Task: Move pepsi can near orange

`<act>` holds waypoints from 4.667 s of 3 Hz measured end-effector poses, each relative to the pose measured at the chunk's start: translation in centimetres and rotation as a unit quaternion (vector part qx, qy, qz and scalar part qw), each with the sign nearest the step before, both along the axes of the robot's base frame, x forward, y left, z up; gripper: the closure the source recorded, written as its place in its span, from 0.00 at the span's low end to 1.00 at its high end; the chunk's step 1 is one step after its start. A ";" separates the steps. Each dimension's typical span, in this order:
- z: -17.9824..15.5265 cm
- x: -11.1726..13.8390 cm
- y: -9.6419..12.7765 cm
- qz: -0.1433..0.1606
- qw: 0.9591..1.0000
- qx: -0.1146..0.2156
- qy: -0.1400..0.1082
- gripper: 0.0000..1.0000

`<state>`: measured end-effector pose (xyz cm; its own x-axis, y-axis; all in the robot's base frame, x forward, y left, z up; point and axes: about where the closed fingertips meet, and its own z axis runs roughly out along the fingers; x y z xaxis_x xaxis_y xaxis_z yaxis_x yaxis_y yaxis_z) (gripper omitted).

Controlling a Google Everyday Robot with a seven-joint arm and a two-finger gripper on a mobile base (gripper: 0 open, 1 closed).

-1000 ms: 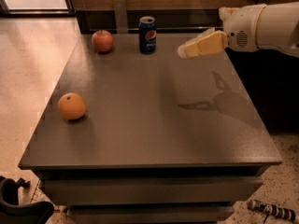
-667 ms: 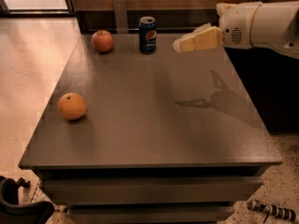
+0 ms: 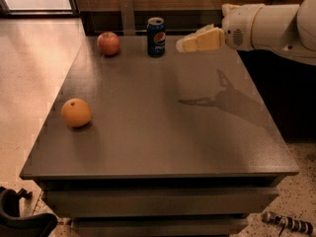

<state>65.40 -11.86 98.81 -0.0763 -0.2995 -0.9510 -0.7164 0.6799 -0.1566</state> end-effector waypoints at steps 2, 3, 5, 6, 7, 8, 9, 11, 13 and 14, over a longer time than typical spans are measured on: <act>-2.3 10.4 3.6 0.003 0.998 0.054 -0.039 0.00; -3.9 15.2 4.7 0.010 0.995 0.091 -0.048 0.00; -5.9 18.9 6.8 0.023 0.993 0.112 -0.035 0.00; -7.1 19.7 8.0 0.029 0.992 0.119 -0.023 0.00; -8.3 19.9 9.6 0.039 0.991 0.125 -0.011 0.17; -8.4 19.9 10.0 0.041 0.991 0.125 -0.010 0.39; -8.5 19.9 10.3 0.043 0.991 0.126 -0.010 0.63; -8.6 19.9 11.0 0.048 0.991 0.126 -0.008 1.00; -4.7 17.3 7.6 0.048 0.993 0.112 -0.007 1.00; -2.3 13.6 5.9 0.064 0.993 0.103 0.005 1.00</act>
Offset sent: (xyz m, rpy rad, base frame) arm 0.1683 0.0465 -0.0399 0.1941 -0.1230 0.0066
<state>78.98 -5.98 96.55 -0.0593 -0.1057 -0.9926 -0.7995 0.6005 -0.0162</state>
